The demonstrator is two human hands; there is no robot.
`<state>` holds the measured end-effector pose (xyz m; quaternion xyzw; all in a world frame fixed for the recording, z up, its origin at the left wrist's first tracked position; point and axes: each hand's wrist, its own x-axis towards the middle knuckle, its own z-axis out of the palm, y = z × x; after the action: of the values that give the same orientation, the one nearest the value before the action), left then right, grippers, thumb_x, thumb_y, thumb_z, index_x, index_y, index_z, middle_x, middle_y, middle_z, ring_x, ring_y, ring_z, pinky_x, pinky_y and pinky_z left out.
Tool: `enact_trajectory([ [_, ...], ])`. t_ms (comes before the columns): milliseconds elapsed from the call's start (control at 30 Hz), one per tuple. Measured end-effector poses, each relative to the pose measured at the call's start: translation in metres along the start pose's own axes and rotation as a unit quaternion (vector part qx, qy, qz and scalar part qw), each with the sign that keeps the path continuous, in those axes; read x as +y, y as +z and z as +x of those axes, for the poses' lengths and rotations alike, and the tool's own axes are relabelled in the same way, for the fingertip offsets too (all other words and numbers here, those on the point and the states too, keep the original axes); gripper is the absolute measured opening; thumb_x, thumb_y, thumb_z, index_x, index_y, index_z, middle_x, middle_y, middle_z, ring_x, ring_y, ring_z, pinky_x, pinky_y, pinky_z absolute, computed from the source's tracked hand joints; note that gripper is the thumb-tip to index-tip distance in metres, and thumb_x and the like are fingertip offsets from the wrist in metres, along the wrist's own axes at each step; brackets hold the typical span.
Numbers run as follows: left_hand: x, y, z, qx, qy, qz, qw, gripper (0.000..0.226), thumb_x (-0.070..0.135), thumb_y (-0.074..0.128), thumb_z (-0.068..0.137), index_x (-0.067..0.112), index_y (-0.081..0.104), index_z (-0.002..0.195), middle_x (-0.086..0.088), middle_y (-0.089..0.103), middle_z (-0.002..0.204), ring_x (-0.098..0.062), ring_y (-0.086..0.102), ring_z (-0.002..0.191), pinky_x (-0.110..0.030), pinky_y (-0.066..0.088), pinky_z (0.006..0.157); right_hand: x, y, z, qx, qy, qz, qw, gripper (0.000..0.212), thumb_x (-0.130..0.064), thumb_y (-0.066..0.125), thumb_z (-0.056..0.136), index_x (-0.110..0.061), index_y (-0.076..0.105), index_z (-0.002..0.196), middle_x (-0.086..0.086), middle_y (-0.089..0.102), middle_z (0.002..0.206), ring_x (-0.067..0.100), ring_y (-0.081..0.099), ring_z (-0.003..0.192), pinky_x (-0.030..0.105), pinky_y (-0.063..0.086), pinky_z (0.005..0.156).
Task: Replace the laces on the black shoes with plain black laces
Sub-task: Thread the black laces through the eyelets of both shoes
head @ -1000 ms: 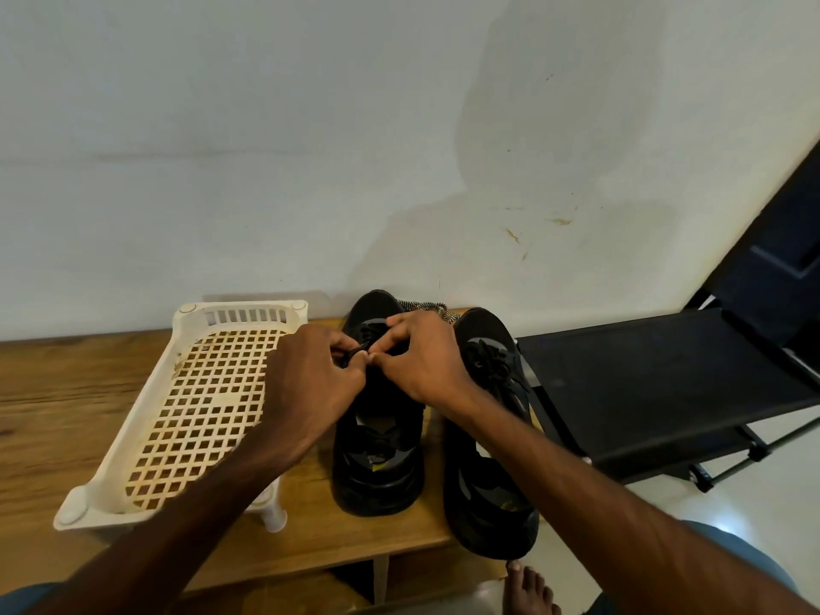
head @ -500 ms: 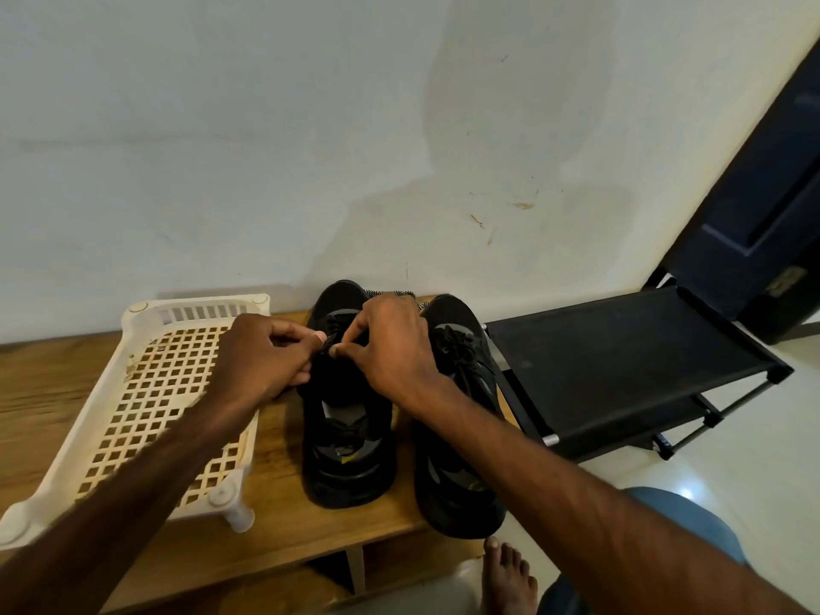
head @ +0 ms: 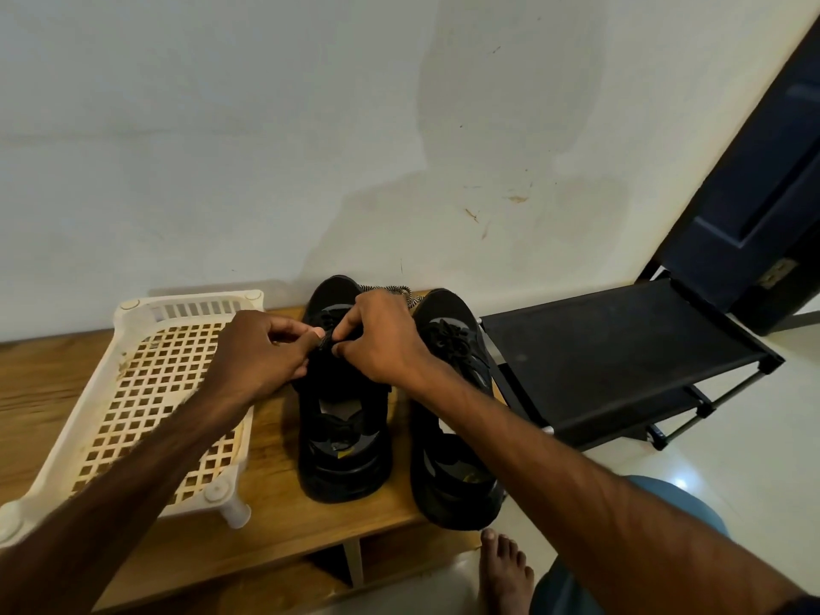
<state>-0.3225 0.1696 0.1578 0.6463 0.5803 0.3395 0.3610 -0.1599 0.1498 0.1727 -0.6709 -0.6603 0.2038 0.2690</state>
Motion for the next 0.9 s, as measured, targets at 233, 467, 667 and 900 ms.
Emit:
enact_trajectory([
  [233, -0.002, -0.009, 0.006, -0.036, -0.076, -0.077, 0.993, 0.008, 0.022, 0.077, 0.089, 0.014, 0.078, 0.092, -0.004, 0.077, 0.073, -0.016, 0.077, 0.073, -0.02, 0.058, 0.056, -0.003, 0.009, -0.002, 0.028, -0.039, -0.006, 0.999, 0.009, -0.015, 0.083, 0.083, -0.014, 0.082, 0.092, 0.001, 0.077, 0.102, 0.016, 0.067, 0.108, 0.035, 0.056, 0.093],
  [467, 0.005, -0.032, 0.011, -0.053, -0.147, -0.247, 0.956, 0.021, 0.017, 0.053, 0.106, 0.0, 0.064, 0.112, -0.01, 0.079, 0.091, -0.025, 0.078, 0.086, -0.034, 0.065, 0.072, 0.002, -0.006, 0.005, -0.027, -0.063, -0.045, 0.997, 0.01, -0.01, 0.079, 0.085, -0.014, 0.082, 0.093, -0.001, 0.078, 0.098, 0.012, 0.07, 0.095, 0.031, 0.057, 0.091],
  [667, 0.006, -0.045, 0.017, 0.011, -0.116, -0.44, 0.89, 0.023, 0.021, 0.039, 0.111, 0.013, 0.05, 0.092, 0.002, 0.067, 0.069, -0.015, 0.069, 0.061, -0.042, 0.061, 0.076, 0.008, -0.029, 0.008, -0.008, -0.089, 0.011, 0.996, 0.006, -0.02, 0.077, 0.089, -0.017, 0.079, 0.094, -0.008, 0.073, 0.098, 0.007, 0.066, 0.093, 0.008, 0.044, 0.075],
  [900, -0.004, -0.031, 0.009, -0.05, 0.222, 0.228, 0.947, 0.006, 0.034, 0.065, 0.095, 0.037, 0.069, 0.098, 0.02, 0.07, 0.09, -0.001, 0.064, 0.086, -0.029, 0.05, 0.075, 0.02, -0.038, 0.009, 0.084, -0.078, 0.006, 0.993, 0.005, -0.023, 0.075, 0.088, -0.021, 0.076, 0.091, -0.011, 0.07, 0.093, 0.0, 0.06, 0.08, 0.007, 0.036, 0.066],
])
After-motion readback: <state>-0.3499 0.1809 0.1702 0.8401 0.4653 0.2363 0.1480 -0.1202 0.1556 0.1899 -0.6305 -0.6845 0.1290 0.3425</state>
